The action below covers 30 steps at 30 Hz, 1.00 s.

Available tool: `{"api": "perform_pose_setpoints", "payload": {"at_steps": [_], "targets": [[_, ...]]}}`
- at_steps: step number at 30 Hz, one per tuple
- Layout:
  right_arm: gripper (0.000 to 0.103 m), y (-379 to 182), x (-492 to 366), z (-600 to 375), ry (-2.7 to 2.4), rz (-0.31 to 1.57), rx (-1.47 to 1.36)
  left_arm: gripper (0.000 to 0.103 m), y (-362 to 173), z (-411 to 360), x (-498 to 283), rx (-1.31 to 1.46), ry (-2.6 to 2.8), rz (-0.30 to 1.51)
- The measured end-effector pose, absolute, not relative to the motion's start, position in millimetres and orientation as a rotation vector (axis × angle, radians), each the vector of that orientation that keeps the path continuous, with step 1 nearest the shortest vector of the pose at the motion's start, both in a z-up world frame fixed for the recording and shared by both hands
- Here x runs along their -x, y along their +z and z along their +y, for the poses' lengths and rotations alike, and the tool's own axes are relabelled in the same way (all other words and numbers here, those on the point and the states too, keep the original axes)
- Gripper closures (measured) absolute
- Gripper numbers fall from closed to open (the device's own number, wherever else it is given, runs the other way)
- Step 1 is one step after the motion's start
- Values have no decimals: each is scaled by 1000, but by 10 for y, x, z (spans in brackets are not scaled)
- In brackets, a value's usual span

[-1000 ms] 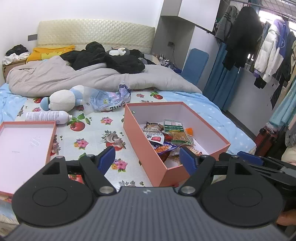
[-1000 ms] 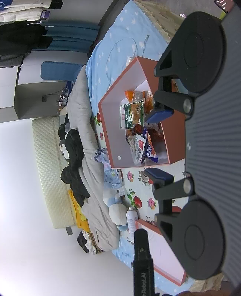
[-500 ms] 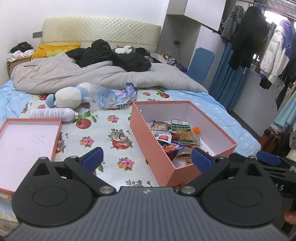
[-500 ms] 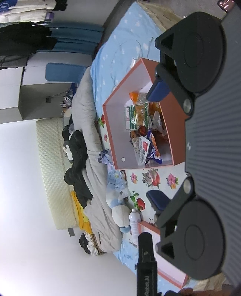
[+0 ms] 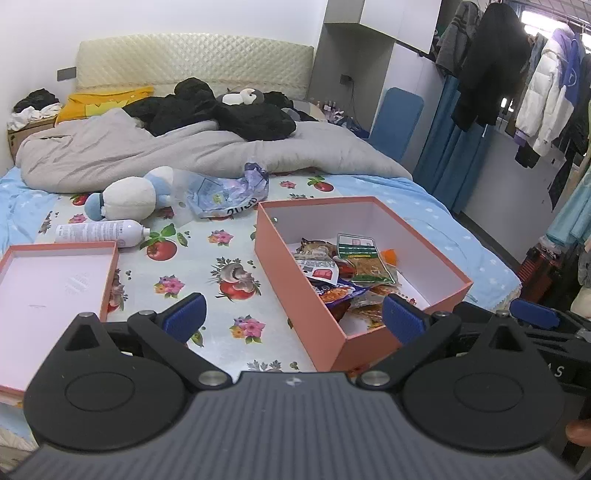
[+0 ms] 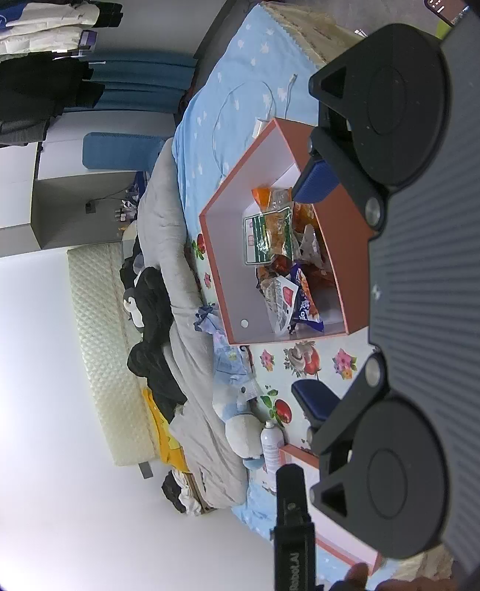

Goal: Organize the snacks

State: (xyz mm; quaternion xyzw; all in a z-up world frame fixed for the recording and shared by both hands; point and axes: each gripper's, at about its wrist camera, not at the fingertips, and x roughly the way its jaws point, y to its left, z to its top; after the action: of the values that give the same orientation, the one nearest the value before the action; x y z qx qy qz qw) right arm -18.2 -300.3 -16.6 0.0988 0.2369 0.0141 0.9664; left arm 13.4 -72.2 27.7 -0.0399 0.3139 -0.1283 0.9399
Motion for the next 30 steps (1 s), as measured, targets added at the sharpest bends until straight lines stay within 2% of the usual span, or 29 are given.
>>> {"api": "perform_pose_setpoints", "payload": {"at_steps": [30], "targets": [[0,-165,168,-3098,4,491,-241,0,304,-748,-100,79,-275,624]]}}
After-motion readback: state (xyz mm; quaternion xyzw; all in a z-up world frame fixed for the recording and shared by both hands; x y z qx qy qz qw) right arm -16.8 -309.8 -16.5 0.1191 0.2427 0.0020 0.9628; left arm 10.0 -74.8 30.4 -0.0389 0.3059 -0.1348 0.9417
